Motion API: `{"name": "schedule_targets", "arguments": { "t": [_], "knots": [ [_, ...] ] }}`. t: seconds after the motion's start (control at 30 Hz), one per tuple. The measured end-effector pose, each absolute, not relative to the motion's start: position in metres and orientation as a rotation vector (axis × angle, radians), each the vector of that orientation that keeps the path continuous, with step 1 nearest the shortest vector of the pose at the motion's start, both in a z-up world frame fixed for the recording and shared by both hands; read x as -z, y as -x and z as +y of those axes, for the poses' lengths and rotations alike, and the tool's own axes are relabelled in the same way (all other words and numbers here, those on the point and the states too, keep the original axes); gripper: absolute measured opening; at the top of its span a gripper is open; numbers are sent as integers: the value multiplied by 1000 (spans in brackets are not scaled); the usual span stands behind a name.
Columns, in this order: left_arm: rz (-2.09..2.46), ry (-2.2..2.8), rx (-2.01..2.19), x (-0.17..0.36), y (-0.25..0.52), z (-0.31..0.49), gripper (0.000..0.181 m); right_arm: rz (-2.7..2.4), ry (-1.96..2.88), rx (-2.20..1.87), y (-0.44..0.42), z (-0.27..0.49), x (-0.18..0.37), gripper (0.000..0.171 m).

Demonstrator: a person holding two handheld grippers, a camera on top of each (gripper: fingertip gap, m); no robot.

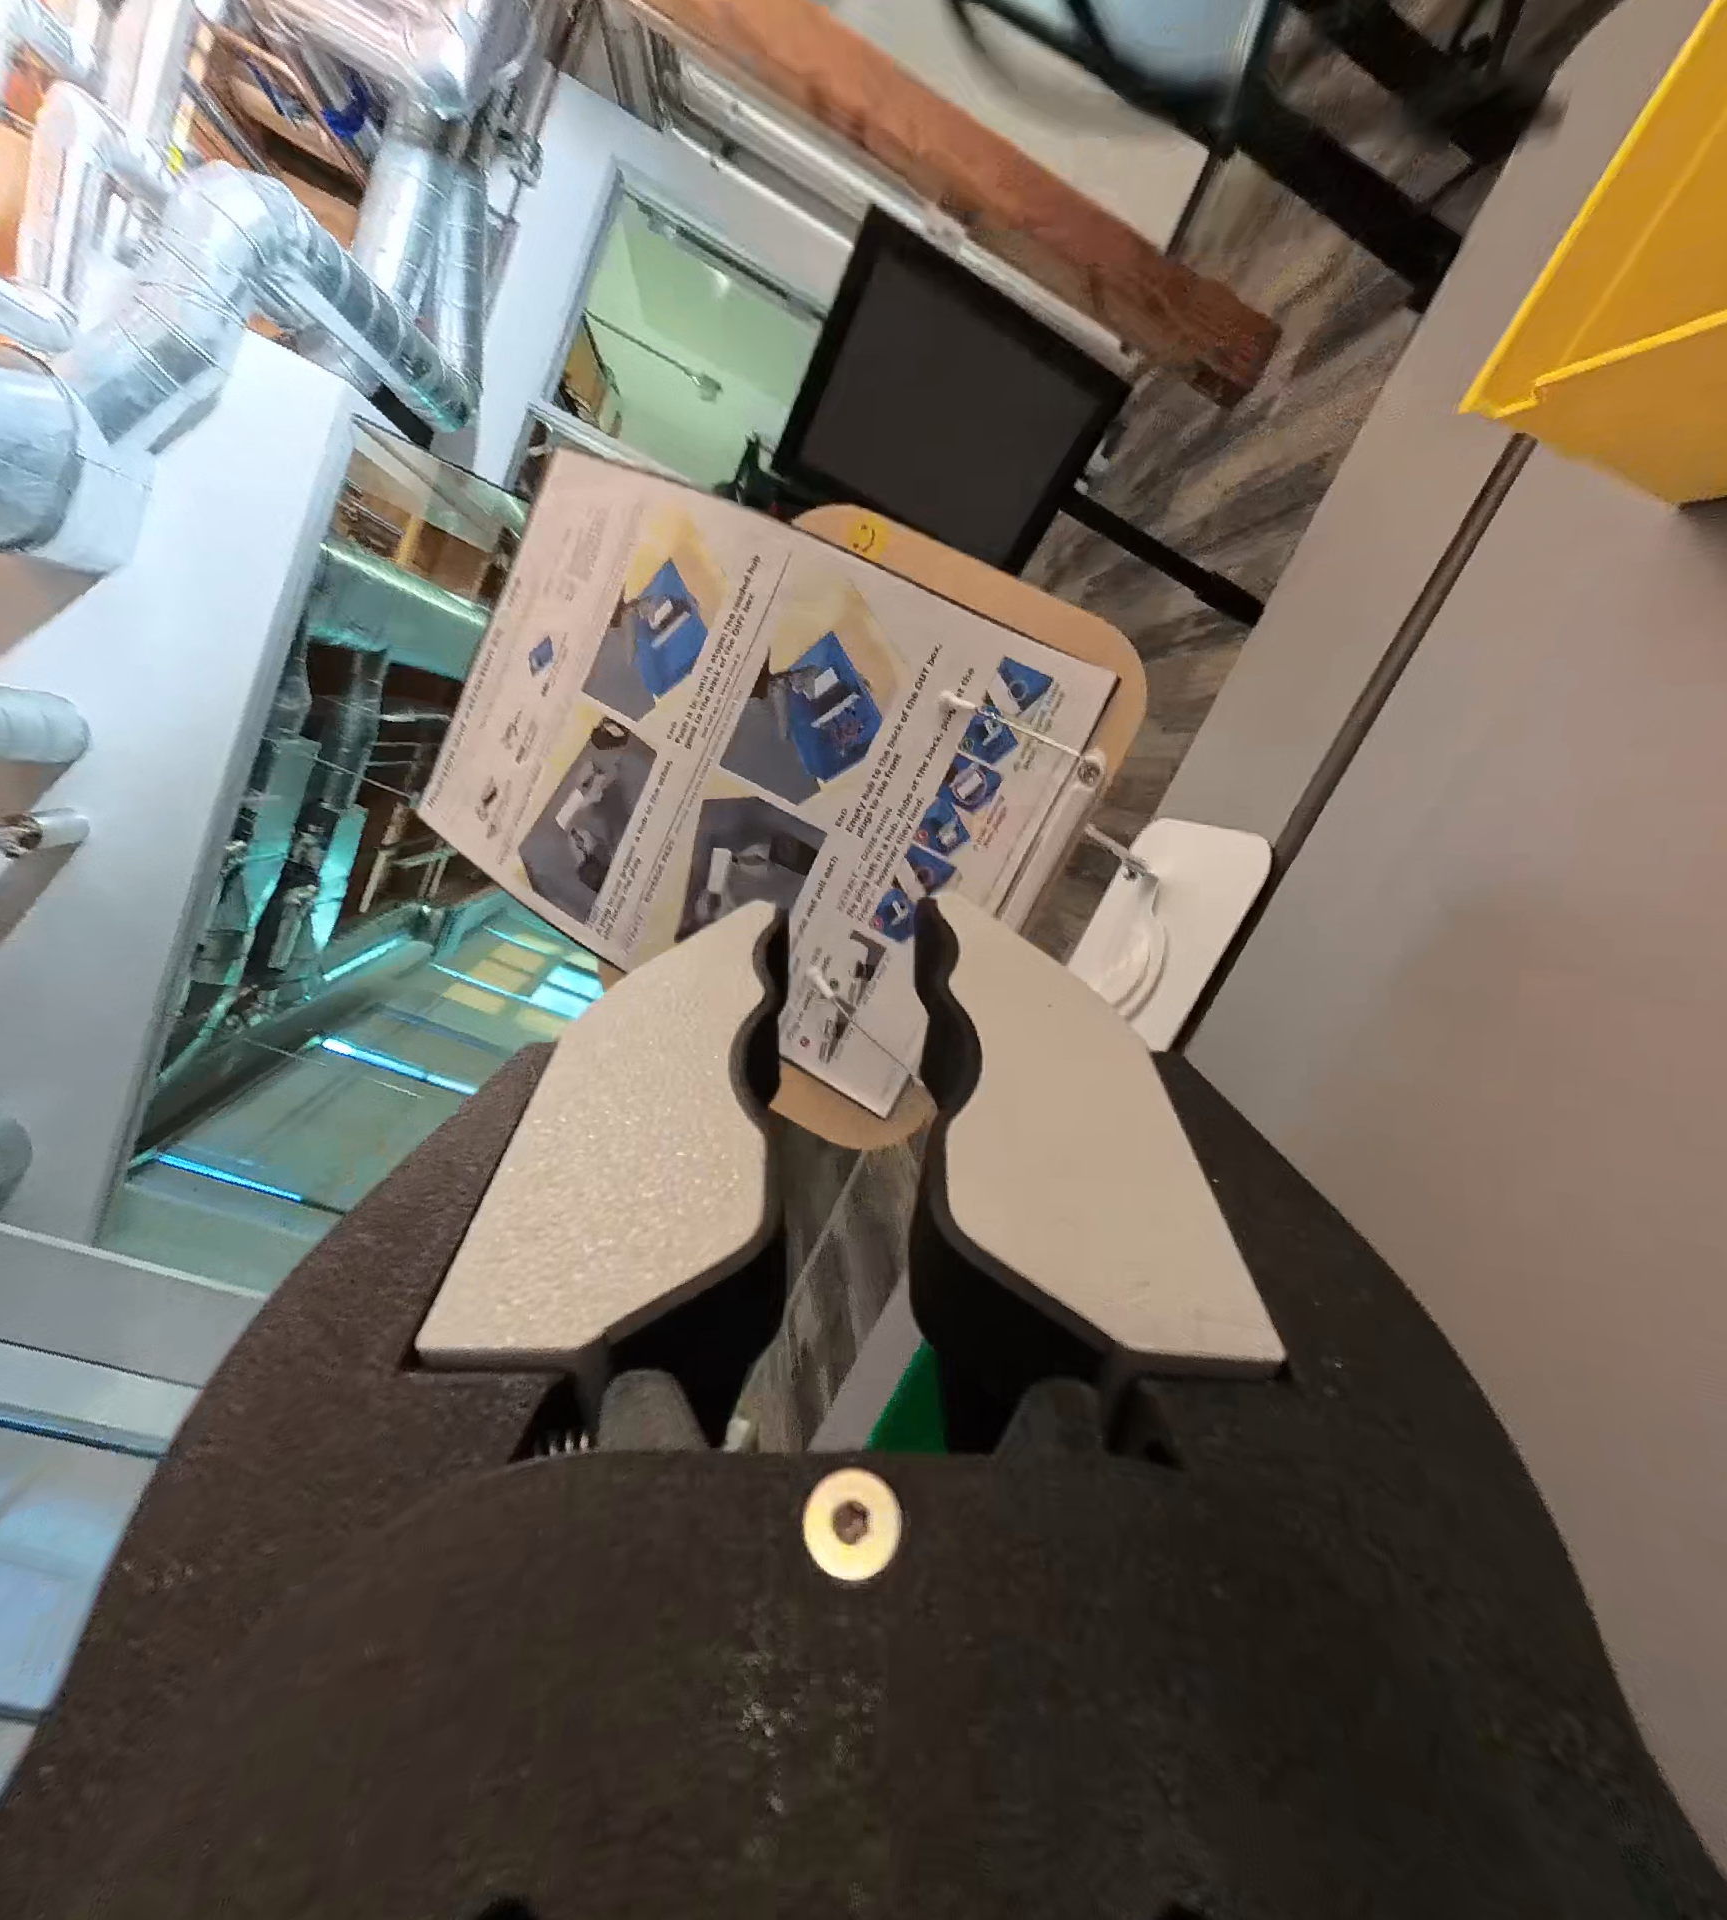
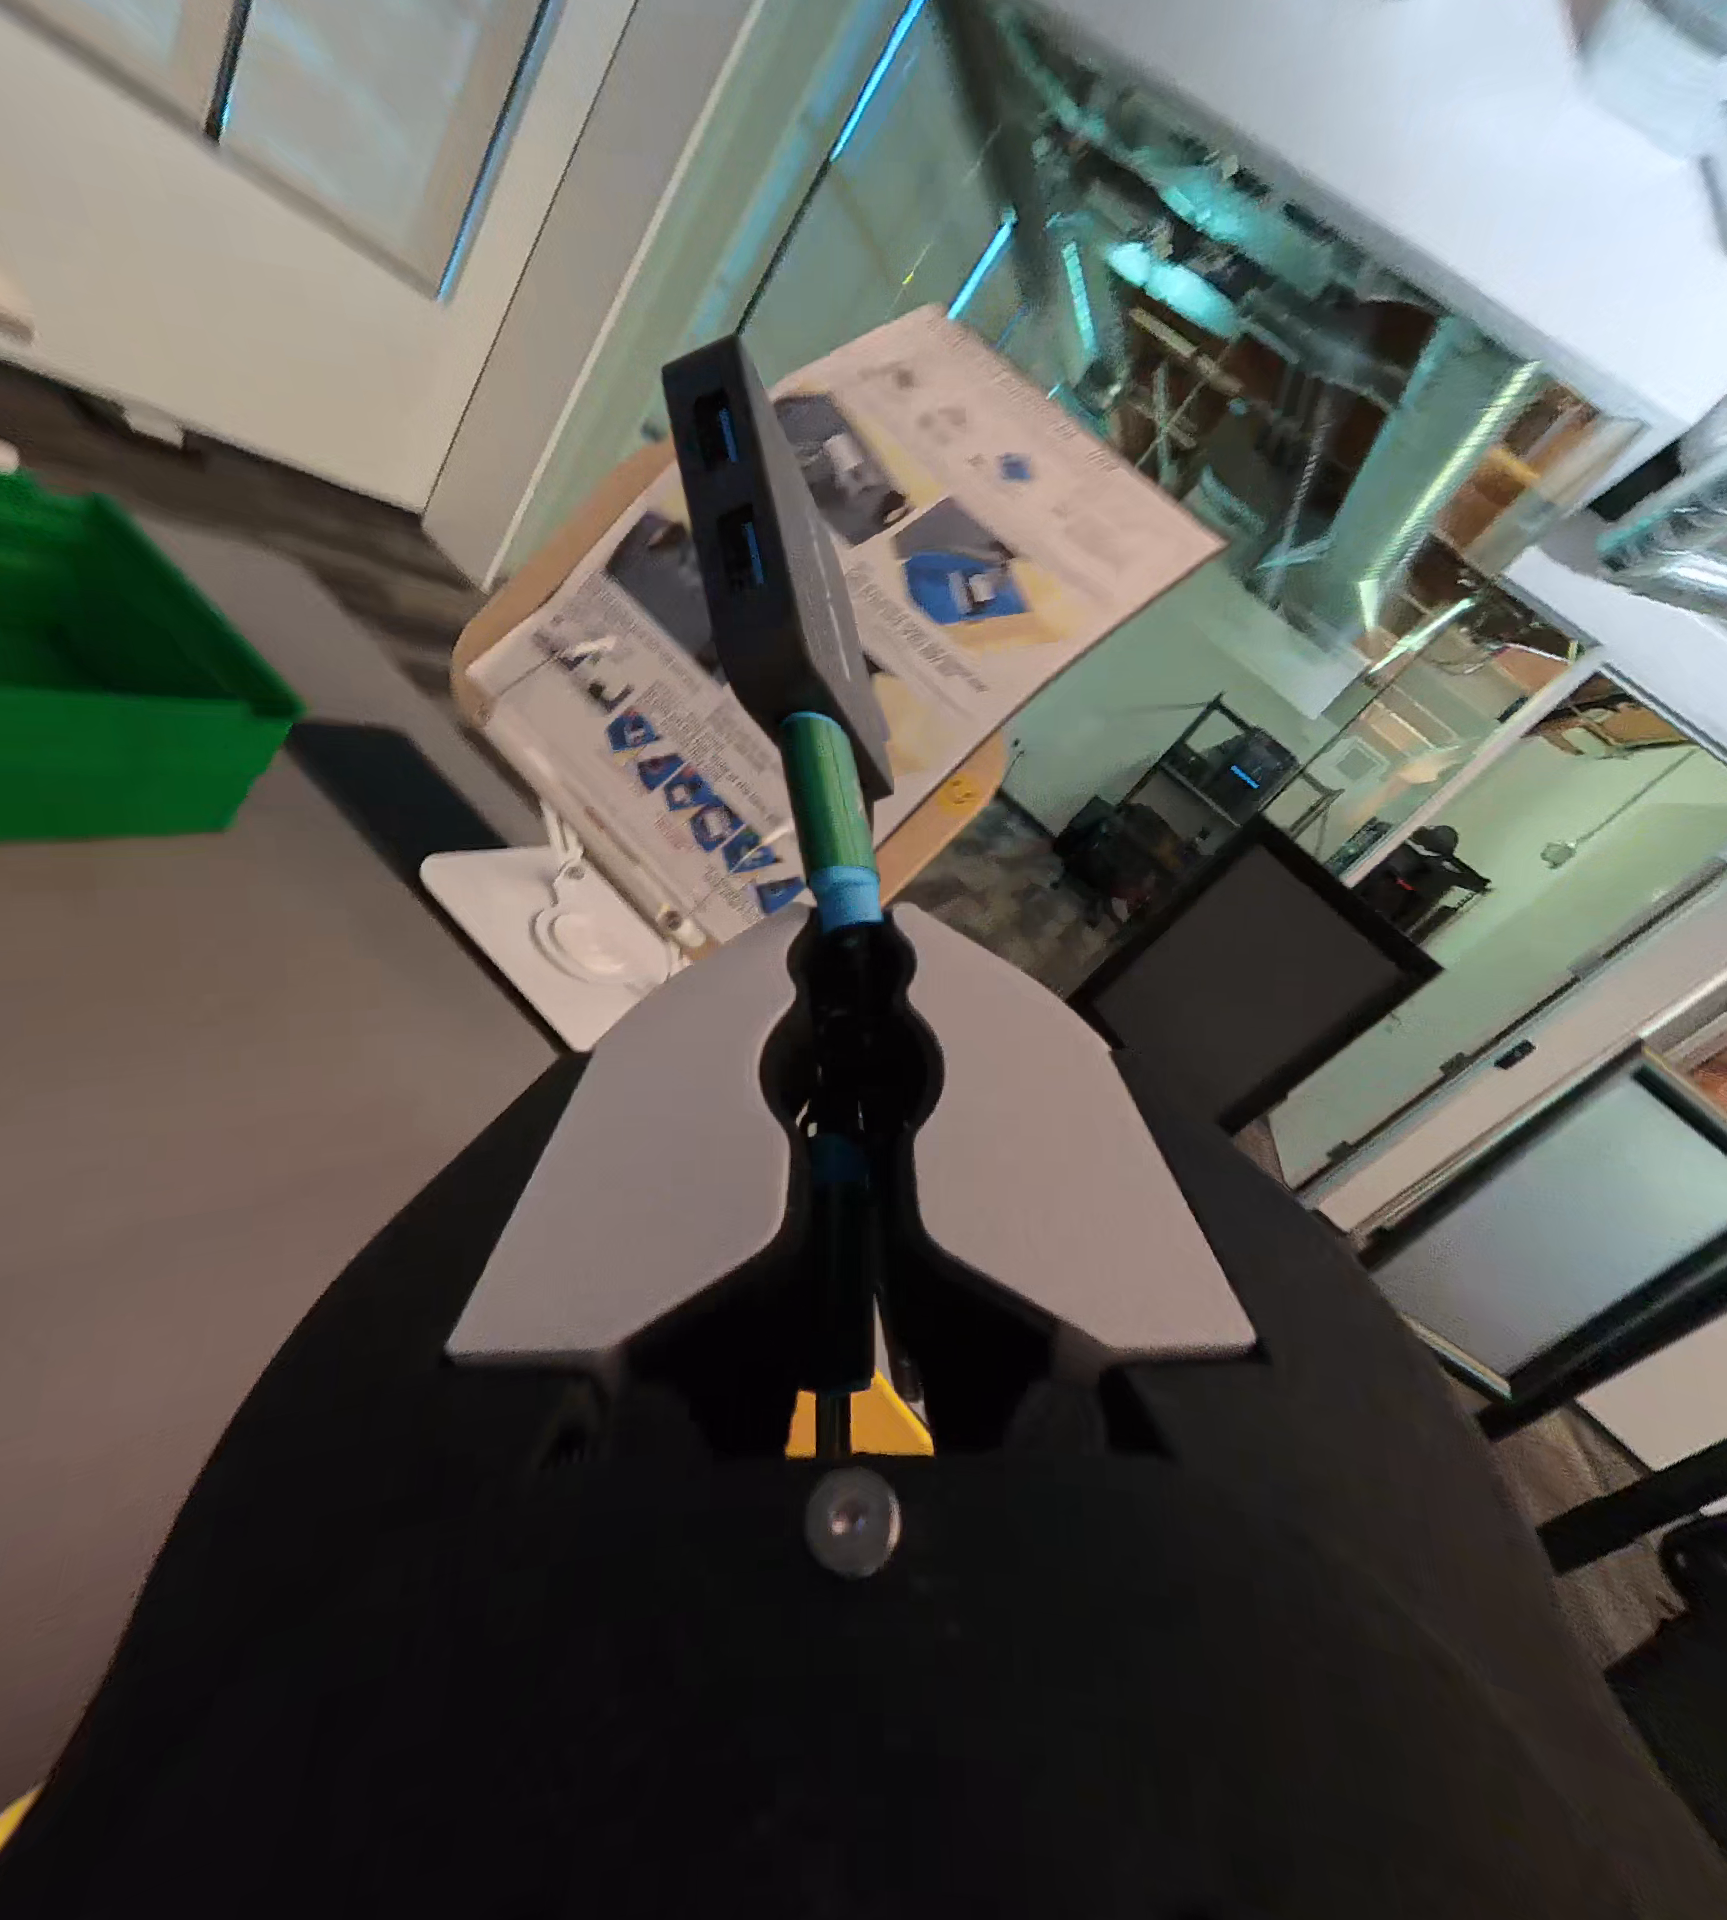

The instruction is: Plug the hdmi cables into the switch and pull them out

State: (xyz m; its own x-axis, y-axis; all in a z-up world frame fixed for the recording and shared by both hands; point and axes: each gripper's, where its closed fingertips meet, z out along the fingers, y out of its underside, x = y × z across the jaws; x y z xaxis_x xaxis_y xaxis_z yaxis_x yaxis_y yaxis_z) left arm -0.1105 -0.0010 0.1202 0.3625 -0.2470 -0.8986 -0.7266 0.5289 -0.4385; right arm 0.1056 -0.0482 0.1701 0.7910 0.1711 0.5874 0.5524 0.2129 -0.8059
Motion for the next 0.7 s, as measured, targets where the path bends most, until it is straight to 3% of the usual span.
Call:
{"name": "schedule_targets", "arguments": {
  "t": [0.1,0.23,0.53,0.7],
  "knots": [
    [1215,1049,-425,-114,115,9,22,-589,1414,198,-138,-72,-174,9],
    [1252,1100,-505,-100,119,24,21,-538,1583,395,-193,-61,-140,9],
    [1255,1119,-506,-97,122,28,17,-812,1914,695,-241,1,-12,10],
    [1235,1155,-508,-99,132,34,17,-975,2173,603,-234,12,61,18]
  ]
}}
